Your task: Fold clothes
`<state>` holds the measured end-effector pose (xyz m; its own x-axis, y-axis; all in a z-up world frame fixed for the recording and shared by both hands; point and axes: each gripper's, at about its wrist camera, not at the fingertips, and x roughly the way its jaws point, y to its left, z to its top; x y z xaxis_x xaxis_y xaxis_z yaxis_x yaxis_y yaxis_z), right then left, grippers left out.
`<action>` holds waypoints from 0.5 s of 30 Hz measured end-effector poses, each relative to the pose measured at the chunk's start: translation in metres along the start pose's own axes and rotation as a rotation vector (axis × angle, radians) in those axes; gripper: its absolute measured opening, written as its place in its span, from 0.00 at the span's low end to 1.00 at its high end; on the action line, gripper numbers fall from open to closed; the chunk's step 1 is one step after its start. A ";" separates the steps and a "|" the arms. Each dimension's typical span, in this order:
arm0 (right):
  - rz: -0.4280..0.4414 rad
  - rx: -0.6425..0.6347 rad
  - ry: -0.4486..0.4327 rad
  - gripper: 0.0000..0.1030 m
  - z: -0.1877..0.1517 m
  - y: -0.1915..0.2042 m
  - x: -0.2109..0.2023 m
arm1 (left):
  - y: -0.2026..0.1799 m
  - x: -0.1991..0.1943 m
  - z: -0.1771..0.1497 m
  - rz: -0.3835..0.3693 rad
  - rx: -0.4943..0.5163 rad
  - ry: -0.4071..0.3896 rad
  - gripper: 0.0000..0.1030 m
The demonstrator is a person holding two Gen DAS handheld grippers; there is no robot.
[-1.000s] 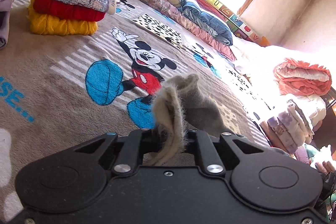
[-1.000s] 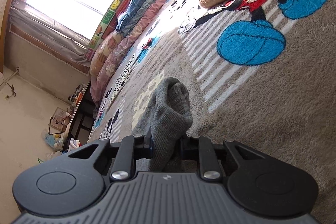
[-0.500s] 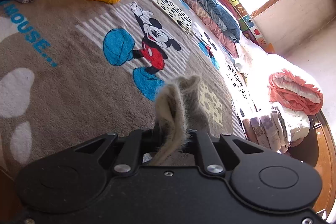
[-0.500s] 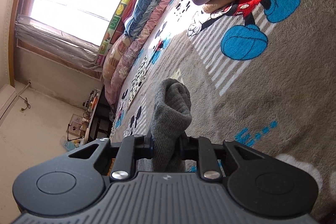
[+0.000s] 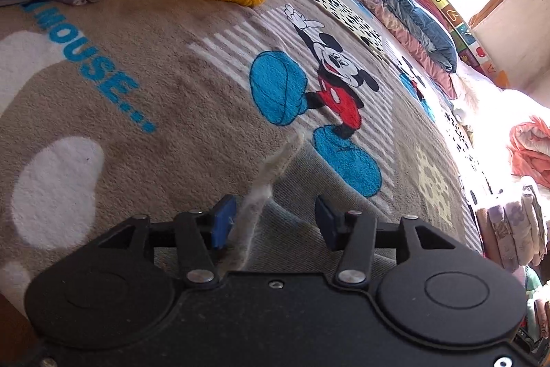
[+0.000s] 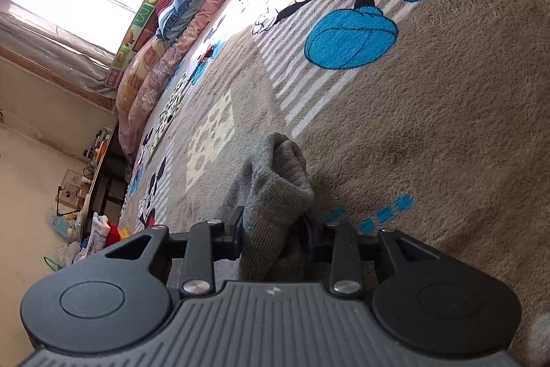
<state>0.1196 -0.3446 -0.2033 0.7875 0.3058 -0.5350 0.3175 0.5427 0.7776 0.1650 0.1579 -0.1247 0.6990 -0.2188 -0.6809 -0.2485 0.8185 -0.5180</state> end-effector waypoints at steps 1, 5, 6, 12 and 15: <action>-0.005 0.014 0.002 0.42 -0.003 -0.006 0.000 | 0.005 -0.003 -0.001 0.001 -0.012 -0.008 0.48; 0.024 0.047 -0.024 0.45 -0.008 -0.020 -0.013 | 0.017 -0.025 -0.010 -0.015 -0.045 -0.042 0.52; 0.030 0.047 -0.037 0.50 -0.009 -0.021 -0.018 | 0.018 -0.032 -0.013 -0.020 -0.044 -0.050 0.53; 0.069 0.019 -0.065 0.55 -0.007 -0.022 -0.041 | 0.014 -0.048 -0.039 -0.062 -0.015 -0.028 0.55; 0.087 0.014 -0.063 0.55 -0.006 -0.021 -0.046 | 0.013 -0.047 -0.052 -0.081 -0.016 -0.001 0.55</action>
<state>0.0734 -0.3649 -0.1967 0.8440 0.3013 -0.4438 0.2535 0.5051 0.8250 0.0944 0.1508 -0.1263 0.7181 -0.2831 -0.6357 -0.2019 0.7894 -0.5797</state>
